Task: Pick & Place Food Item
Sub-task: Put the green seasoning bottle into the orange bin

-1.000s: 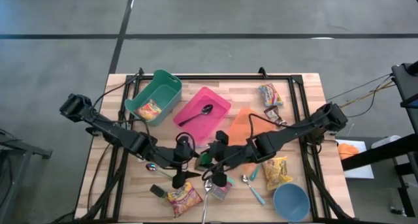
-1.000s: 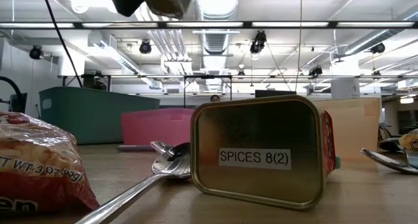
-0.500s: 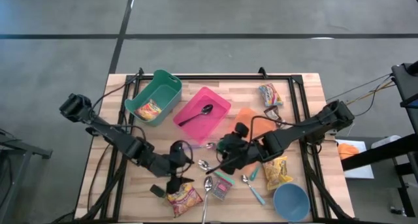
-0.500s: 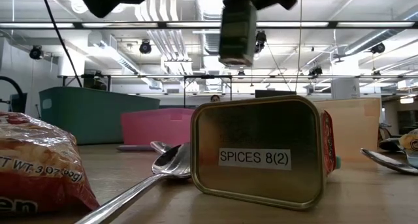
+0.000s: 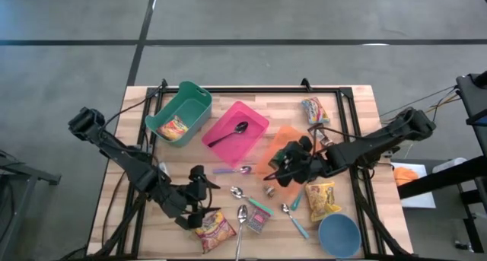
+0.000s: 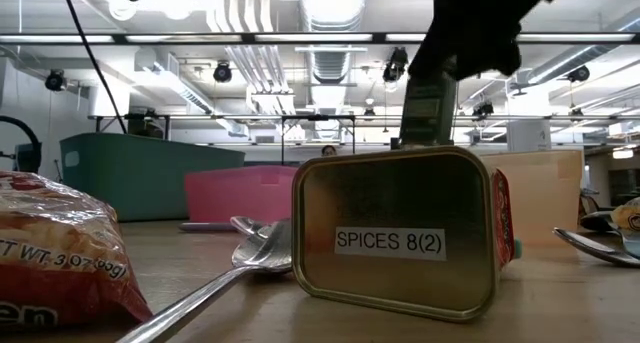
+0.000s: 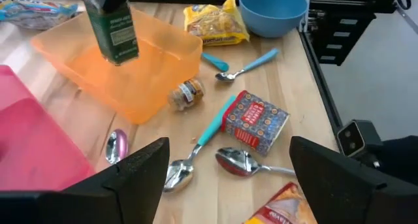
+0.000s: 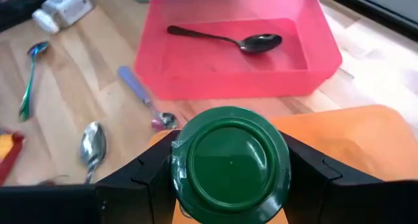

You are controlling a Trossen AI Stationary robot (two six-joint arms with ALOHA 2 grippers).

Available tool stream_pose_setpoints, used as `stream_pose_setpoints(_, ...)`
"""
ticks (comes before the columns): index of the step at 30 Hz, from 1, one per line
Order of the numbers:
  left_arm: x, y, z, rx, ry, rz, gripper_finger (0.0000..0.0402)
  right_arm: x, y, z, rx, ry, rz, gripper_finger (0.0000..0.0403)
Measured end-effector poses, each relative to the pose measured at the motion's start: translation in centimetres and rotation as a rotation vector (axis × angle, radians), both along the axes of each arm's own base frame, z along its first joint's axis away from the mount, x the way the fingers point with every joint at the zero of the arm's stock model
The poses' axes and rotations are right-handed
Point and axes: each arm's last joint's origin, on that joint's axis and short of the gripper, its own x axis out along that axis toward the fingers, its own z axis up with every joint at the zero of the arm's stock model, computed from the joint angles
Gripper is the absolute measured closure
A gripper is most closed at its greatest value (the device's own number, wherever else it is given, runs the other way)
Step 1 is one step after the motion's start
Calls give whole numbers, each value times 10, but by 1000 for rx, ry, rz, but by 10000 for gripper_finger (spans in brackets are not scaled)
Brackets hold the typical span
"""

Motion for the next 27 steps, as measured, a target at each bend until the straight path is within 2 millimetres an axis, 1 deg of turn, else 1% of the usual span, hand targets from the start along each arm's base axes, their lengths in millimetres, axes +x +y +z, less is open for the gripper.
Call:
stream_pose_setpoints(3,-3,5,8,-10,-12,6,85,7,-6,-14,10,-26,-28,209)
stream_pose_setpoints(6,-9,10,15,-50,-23,33,85,16,-10,-28,8,-2,-48,209)
stream_pose_setpoints(9,-14,13,14,-82,-30,46,85,24,-14,-37,12,55,-53,209)
stream_pose_setpoints(12,-17,15,9,-88,-21,52,85,37,-15,-35,48,72,-10,209)
stream_pose_setpoints(15,-17,17,3,-78,-11,59,85,50,-12,-32,32,77,9,209)
stream_pose_setpoints(18,-17,17,1,-89,-3,72,85,59,-9,-34,28,121,23,209)
stream_pose_setpoints(22,-17,17,1,-93,-2,75,85,65,-8,-38,25,188,0,209)
stream_pose_setpoints(27,-18,17,0,-95,2,72,85,70,-6,-48,38,215,12,209)
